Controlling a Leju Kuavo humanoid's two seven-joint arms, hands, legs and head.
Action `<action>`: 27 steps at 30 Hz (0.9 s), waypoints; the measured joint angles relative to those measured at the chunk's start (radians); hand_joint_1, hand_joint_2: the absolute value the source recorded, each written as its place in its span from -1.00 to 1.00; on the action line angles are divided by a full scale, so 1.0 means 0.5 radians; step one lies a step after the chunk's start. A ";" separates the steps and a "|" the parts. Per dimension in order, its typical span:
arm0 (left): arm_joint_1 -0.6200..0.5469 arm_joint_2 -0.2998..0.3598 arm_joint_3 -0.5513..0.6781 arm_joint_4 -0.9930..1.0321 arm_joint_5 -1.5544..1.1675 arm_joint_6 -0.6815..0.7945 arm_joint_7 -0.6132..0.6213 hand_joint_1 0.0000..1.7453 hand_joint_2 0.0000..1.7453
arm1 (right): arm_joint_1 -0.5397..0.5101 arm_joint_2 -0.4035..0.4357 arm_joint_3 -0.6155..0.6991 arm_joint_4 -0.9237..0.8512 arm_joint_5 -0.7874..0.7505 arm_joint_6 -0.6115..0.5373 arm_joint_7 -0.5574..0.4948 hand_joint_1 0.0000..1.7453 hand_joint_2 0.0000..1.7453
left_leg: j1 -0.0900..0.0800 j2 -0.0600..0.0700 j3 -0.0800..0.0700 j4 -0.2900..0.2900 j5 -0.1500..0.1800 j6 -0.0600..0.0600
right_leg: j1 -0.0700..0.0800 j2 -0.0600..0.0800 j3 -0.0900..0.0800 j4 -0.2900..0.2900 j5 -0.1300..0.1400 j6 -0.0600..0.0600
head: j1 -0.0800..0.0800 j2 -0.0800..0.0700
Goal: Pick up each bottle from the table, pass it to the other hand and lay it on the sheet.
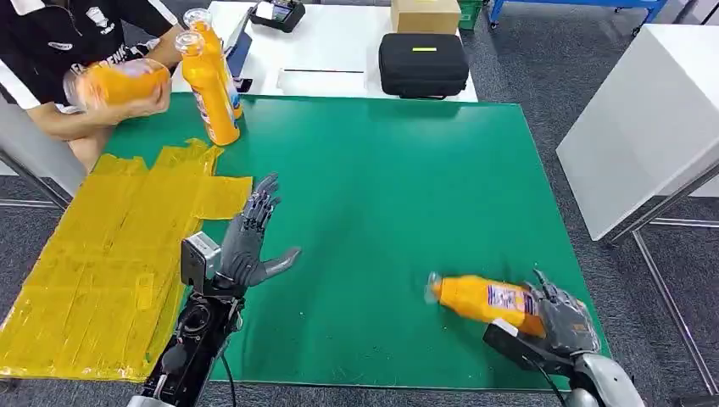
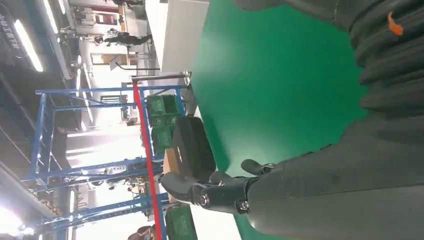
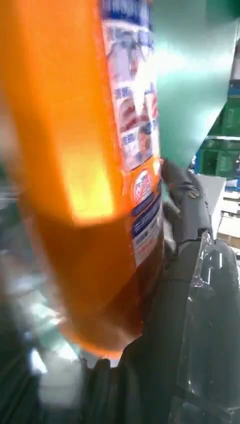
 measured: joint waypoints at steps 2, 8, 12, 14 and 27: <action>-0.005 0.000 -0.001 0.011 0.004 0.000 0.000 -1.00 1.00 | -0.054 -0.002 0.000 0.075 0.021 -0.030 0.011 1.00 1.00 | 0.000 0.000 0.003 0.000 0.000 0.000 | 0.000 0.000 0.003 0.000 0.000 0.000 | 0.000 0.000; -0.024 -0.001 -0.004 0.039 0.018 0.000 0.000 -1.00 1.00 | -0.143 -0.009 0.001 0.200 0.031 -0.060 0.020 1.00 1.00 | 0.000 0.000 0.011 0.000 -0.003 -0.001 | 0.000 0.000 0.010 -0.001 -0.005 -0.001 | 0.000 0.000; -0.030 -0.001 -0.012 0.062 0.030 0.016 0.000 -1.00 1.00 | -0.177 -0.009 0.021 0.259 0.043 -0.144 0.029 1.00 1.00 | 0.000 0.000 0.013 0.000 -0.004 -0.003 | 0.000 0.001 0.011 -0.001 -0.005 0.000 | 0.000 0.000; -0.030 -0.001 -0.016 0.069 0.038 0.024 0.000 -1.00 1.00 | -0.187 -0.002 0.036 0.279 0.044 -0.201 0.037 1.00 1.00 | 0.000 0.001 0.014 0.000 -0.004 -0.003 | 0.000 0.001 0.012 -0.001 -0.004 0.000 | 0.000 0.000; -0.025 -0.011 -0.033 0.079 0.043 0.043 0.115 -1.00 1.00 | -0.264 0.201 0.179 0.303 -0.195 -0.494 0.082 1.00 1.00 | 0.001 -0.001 0.009 0.000 0.001 0.001 | 0.000 0.000 0.012 0.000 0.000 0.002 | 0.000 0.000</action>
